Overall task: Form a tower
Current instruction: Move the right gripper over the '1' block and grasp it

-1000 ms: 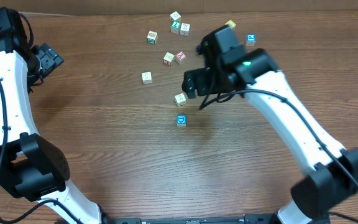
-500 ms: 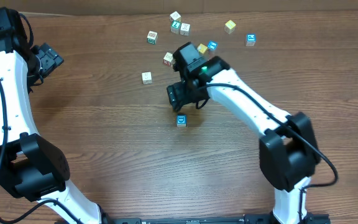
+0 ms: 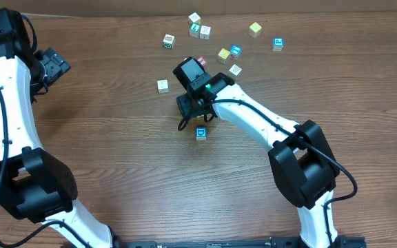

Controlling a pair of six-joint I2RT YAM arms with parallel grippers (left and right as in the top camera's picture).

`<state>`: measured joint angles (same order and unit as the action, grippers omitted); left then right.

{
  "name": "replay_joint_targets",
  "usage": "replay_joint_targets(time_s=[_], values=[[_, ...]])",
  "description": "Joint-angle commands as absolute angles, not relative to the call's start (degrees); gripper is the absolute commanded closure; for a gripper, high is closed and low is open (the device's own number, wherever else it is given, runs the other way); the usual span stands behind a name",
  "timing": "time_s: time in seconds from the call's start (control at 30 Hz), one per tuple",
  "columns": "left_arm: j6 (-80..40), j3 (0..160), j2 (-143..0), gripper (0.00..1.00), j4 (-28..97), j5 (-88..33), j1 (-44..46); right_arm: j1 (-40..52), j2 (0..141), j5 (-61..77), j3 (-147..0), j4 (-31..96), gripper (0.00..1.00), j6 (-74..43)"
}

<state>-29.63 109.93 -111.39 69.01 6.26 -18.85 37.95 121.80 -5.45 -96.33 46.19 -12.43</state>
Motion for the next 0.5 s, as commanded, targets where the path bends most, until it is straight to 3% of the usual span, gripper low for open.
replay_joint_targets(time_s=[0.0,0.47], values=[[-29.34,109.97,-111.26,0.00,68.95,6.57,-18.72,37.87,122.52,-9.41,-97.45,44.84,0.33,-13.89],[-29.34,109.97,-111.26,0.01,68.95,6.57,-18.72,37.87,123.90,-9.41,-94.39,43.86,0.48,-13.93]])
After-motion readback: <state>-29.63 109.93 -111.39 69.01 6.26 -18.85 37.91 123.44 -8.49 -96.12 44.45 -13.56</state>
